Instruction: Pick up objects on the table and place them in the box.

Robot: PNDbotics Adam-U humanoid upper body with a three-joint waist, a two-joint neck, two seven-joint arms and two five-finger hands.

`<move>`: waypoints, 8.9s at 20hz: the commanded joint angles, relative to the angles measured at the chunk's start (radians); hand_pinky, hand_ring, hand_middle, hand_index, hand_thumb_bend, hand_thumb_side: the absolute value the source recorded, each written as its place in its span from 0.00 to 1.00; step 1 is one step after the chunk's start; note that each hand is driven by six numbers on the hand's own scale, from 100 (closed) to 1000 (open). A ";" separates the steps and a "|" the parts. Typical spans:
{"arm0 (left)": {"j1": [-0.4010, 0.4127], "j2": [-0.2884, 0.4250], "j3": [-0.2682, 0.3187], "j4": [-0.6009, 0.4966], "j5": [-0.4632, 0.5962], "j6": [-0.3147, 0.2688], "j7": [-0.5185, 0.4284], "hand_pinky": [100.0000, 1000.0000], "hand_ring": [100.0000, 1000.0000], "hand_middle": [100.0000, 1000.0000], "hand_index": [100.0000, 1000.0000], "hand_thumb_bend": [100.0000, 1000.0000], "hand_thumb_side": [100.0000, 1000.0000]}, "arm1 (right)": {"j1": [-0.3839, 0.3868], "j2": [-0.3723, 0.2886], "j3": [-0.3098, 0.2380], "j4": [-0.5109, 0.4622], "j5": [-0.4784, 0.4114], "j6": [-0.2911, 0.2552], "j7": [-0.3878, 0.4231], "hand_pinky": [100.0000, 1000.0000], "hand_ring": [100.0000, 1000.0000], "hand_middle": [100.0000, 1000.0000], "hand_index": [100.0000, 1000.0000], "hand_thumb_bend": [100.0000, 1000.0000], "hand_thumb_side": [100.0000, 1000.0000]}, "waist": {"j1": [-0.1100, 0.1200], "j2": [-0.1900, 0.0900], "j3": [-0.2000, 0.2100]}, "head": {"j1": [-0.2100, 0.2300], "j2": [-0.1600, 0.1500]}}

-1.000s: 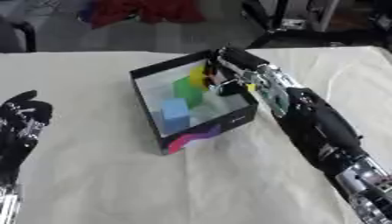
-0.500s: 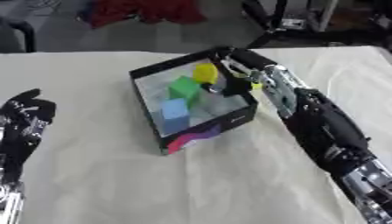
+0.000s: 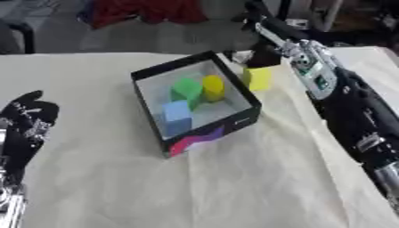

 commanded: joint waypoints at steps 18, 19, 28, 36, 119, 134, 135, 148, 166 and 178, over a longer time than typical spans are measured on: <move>-0.022 0.008 0.001 -0.019 -0.003 -0.002 -0.010 0.60 0.54 0.57 0.80 0.72 0.63 | -0.050 -0.060 -0.132 0.334 -0.065 0.134 -0.089 0.81 0.82 0.89 0.92 0.18 0.71 | 0.013 0.004 0.028 | -0.014 -0.002; -0.023 0.008 0.001 -0.019 -0.003 -0.002 -0.011 0.60 0.54 0.57 0.80 0.72 0.63 | -0.048 -0.057 -0.133 0.344 -0.061 0.133 -0.089 0.82 0.82 0.90 0.92 0.18 0.72 | 0.014 0.005 0.029 | -0.014 -0.002; -0.030 0.003 -0.002 -0.023 -0.001 -0.003 -0.018 0.60 0.54 0.57 0.80 0.72 0.63 | -0.042 -0.025 -0.137 0.393 -0.036 0.129 -0.087 0.82 0.82 0.90 0.92 0.16 0.73 | 0.026 0.012 0.043 | -0.021 -0.002; -0.033 0.001 -0.003 -0.024 -0.001 -0.004 -0.022 0.60 0.54 0.57 0.80 0.72 0.63 | -0.043 -0.007 -0.128 0.393 -0.047 0.108 -0.035 0.84 0.85 0.93 0.95 0.18 0.73 | 0.025 0.016 0.051 | -0.025 -0.002; -0.054 0.012 0.005 -0.040 -0.002 -0.005 -0.029 0.60 0.54 0.57 0.80 0.73 0.63 | -0.067 -0.063 -0.121 0.302 0.134 0.037 0.231 0.92 1.00 0.98 1.00 0.24 0.58 | 0.027 0.060 0.083 | -0.057 -0.002; -0.069 0.004 0.001 -0.043 0.001 -0.007 -0.037 0.60 0.54 0.57 0.81 0.73 0.63 | -0.063 -0.046 -0.133 0.372 0.169 0.063 0.213 0.90 0.99 0.96 0.99 0.22 0.57 | 0.031 0.068 0.102 | -0.065 -0.002; -0.069 0.004 0.001 -0.043 0.001 -0.007 -0.037 0.60 0.54 0.57 0.81 0.73 0.64 | -0.062 -0.045 -0.133 0.374 0.171 0.063 0.212 0.90 0.99 0.95 0.99 0.22 0.56 | 0.031 0.068 0.102 | -0.064 -0.002; -0.071 0.001 0.000 -0.043 0.001 -0.008 -0.038 0.61 0.54 0.57 0.81 0.72 0.63 | -0.058 -0.046 -0.136 0.356 0.218 0.035 0.145 0.65 0.72 0.73 0.83 0.00 0.00 | 0.030 0.062 0.102 | -0.064 -0.002; -0.054 0.011 0.014 -0.043 -0.004 -0.007 -0.025 0.61 0.54 0.56 0.81 0.73 0.63 | -0.084 -0.080 -0.080 0.098 0.145 -0.044 0.058 0.53 0.57 0.56 0.69 0.00 0.00 | 0.024 0.038 0.078 | -0.058 -0.002; -0.052 0.011 0.018 -0.049 -0.006 -0.008 -0.021 0.61 0.54 0.56 0.81 0.73 0.63 | -0.117 0.024 -0.013 -0.010 -0.052 -0.072 0.178 0.57 0.60 0.57 0.69 0.00 0.00 | 0.029 0.029 0.084 | -0.078 -0.002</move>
